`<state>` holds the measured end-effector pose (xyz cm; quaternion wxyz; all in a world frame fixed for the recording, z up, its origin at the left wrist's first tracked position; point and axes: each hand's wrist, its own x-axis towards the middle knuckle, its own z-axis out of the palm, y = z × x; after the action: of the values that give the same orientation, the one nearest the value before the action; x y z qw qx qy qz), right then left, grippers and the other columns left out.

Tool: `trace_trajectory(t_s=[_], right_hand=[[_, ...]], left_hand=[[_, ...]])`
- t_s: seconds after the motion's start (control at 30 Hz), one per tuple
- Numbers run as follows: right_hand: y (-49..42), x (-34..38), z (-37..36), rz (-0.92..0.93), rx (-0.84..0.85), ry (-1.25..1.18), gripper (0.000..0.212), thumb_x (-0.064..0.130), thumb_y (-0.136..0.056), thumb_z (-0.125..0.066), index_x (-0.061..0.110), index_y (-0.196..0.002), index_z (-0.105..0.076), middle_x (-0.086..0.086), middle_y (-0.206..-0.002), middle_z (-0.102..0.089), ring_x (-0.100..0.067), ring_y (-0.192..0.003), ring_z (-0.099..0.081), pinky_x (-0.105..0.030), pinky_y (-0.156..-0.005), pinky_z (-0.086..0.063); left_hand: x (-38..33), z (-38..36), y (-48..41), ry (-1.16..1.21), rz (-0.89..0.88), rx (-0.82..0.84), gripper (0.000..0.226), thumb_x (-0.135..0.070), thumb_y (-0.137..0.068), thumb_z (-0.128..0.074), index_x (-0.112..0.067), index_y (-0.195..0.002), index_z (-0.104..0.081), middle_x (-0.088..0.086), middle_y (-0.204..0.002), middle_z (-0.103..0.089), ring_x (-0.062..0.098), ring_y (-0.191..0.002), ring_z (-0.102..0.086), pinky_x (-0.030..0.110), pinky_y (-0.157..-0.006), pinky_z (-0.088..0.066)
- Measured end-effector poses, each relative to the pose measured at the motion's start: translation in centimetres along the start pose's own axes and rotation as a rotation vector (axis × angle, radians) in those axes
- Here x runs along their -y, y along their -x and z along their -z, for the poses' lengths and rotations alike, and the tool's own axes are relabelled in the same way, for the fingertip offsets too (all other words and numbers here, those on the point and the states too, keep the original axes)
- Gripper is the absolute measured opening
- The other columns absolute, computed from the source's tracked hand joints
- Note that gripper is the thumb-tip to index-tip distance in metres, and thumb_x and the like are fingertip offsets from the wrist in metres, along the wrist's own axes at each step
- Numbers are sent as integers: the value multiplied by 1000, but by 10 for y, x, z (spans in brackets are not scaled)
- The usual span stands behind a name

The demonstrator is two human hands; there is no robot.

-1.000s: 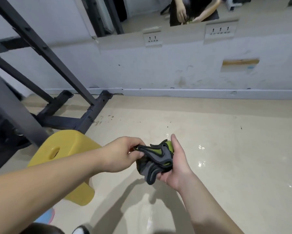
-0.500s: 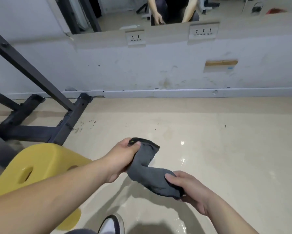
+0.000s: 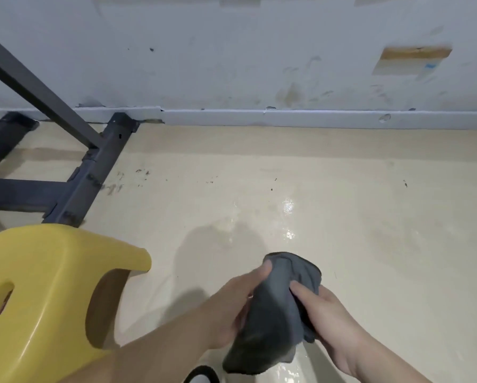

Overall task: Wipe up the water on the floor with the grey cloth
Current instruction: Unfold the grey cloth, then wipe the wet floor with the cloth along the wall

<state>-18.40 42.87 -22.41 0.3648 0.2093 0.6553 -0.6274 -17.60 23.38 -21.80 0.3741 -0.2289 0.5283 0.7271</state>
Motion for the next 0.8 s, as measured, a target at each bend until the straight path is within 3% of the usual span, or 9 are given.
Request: trace_trajectory(t_s=[0.13, 0.23, 0.37, 0.43, 0.53, 0.6, 0.67, 0.73, 0.8], right_hand=[[-32, 7, -26, -54, -120, -111, 23, 37, -103, -57, 23, -118, -67, -8, -100, -81, -26, -86, -77, -33, -66, -57], [-65, 14, -45, -45, -173, -112, 19, 32, -103, -60, 22, -117, -67, -7, -100, -81, -29, -90, -78, -39, -64, -60], [-117, 41, -64, 36, -217, 44, 21, 34, -98, -69, 21, -113, -64, -15, -93, -76, -28, -51, -67, -30, -41, -47], [-140, 61, -71, 99, -197, 129, 21, 35, -97, -69, 23, -113, -63, -15, -92, -74, -26, -50, -64, -30, -39, -45], [-176, 84, -75, 207, -215, 338, 18, 38, -100, -62, 25, -113, -59, -8, -97, -71, -20, -71, -67, -34, -55, -54], [-200, 88, -68, 226, -291, 538, 26, 41, -102, -56, 25, -122, -56, 2, -104, -67, -18, -87, -66, -35, -78, -53], [-217, 87, -55, 199, -346, 671, 38, 44, -102, -54, 24, -135, -54, 0, -123, -62, -21, -103, -63, -34, -89, -49], [-231, 83, -42, 163, -369, 770, 45, 44, -101, -56, 26, -142, -52, -6, -138, -52, -23, -109, -60, -36, -94, -50], [-239, 77, -28, 128, -373, 850, 49, 43, -98, -59, 29, -144, -50, -3, -144, -45, -24, -114, -59, -41, -96, -54]], left_hand=[[18, 36, -28, -261, -37, -79, 34, -29, -87, -70, -25, -120, -71, -2, -116, -77, 15, -111, -71, 38, -103, -54], [13, 73, -59, -542, -187, -230, 20, -32, -97, -57, -34, -114, -66, -15, -109, -75, 4, -106, -69, 31, -99, -53], [-21, 129, -87, -816, -296, -312, 27, -43, -98, -51, -36, -122, -60, -18, -115, -71, 6, -111, -64, 30, -102, -49], [-42, 156, -96, -894, -352, -357, 27, -44, -98, -54, -33, -122, -59, -16, -112, -71, 7, -107, -64, 31, -99, -49], [-64, 197, -113, -978, -424, -440, 21, -40, -99, -59, -35, -119, -57, -16, -108, -70, 10, -101, -64, 30, -89, -50], [-65, 217, -127, -1195, -315, -519, 41, -36, -101, -56, -34, -139, -43, -7, -131, -58, 20, -115, -59, 36, -91, -50], [-57, 223, -141, -1520, -197, -582, 73, -42, -101, -50, -27, -159, -8, 4, -163, -21, 29, -144, -34, 41, -112, -39], [-43, 222, -159, -1730, -357, -532, 81, -49, -101, -44, -26, -161, 5, 9, -171, 6, 35, -157, -1, 48, -126, -15], [-32, 220, -176, -1841, -505, -399, 73, -43, -100, -42, -28, -161, -5, 11, -172, 4, 38, -157, 5, 55, -126, -11]])
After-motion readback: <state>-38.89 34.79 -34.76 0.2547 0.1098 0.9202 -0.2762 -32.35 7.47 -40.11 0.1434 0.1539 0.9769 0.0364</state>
